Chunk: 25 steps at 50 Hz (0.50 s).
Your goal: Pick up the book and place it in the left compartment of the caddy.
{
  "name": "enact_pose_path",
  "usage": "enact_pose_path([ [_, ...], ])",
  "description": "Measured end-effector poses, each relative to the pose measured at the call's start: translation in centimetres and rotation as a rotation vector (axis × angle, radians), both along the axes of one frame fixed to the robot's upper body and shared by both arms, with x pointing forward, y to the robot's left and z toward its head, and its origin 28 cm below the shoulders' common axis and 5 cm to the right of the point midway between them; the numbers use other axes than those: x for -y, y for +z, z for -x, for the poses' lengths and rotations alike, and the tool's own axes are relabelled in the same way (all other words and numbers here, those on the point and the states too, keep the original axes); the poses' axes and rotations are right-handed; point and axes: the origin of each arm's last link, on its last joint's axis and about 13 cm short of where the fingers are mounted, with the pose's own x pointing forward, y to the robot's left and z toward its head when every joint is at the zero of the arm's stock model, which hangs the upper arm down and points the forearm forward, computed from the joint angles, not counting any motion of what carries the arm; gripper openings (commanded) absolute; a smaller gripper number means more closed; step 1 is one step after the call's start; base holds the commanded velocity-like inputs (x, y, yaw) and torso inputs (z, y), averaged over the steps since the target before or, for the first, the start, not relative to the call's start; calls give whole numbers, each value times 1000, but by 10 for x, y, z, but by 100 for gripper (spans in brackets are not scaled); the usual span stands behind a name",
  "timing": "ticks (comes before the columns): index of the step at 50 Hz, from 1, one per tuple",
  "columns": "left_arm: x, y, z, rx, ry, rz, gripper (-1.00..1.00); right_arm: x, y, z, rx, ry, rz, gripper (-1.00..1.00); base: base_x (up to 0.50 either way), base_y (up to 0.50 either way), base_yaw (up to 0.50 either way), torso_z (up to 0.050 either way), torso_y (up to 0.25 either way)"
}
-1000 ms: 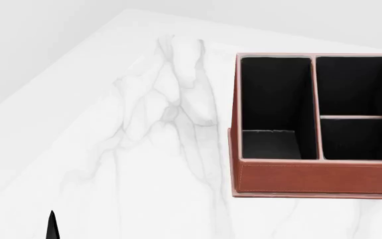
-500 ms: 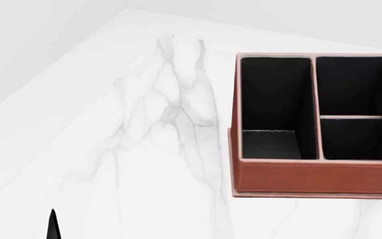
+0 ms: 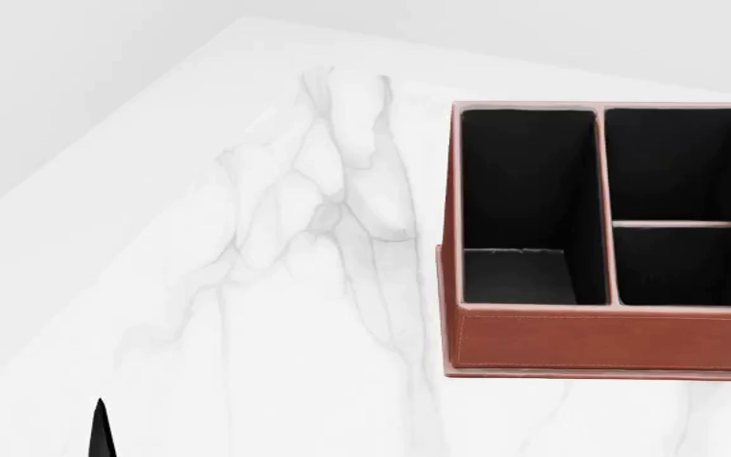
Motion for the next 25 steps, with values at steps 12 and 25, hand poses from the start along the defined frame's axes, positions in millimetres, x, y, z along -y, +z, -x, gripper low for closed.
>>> enact_pose_path([
  [12, 0, 0, 0, 0, 0, 0, 100, -1, -4, -2, -13, 12, -15, 100, 0, 0, 0, 0, 0],
  [25, 0, -1, 1, 0, 0, 1, 100, -1, -9, -3, -26, 20, -47, 100, 0, 0, 0, 0, 0],
])
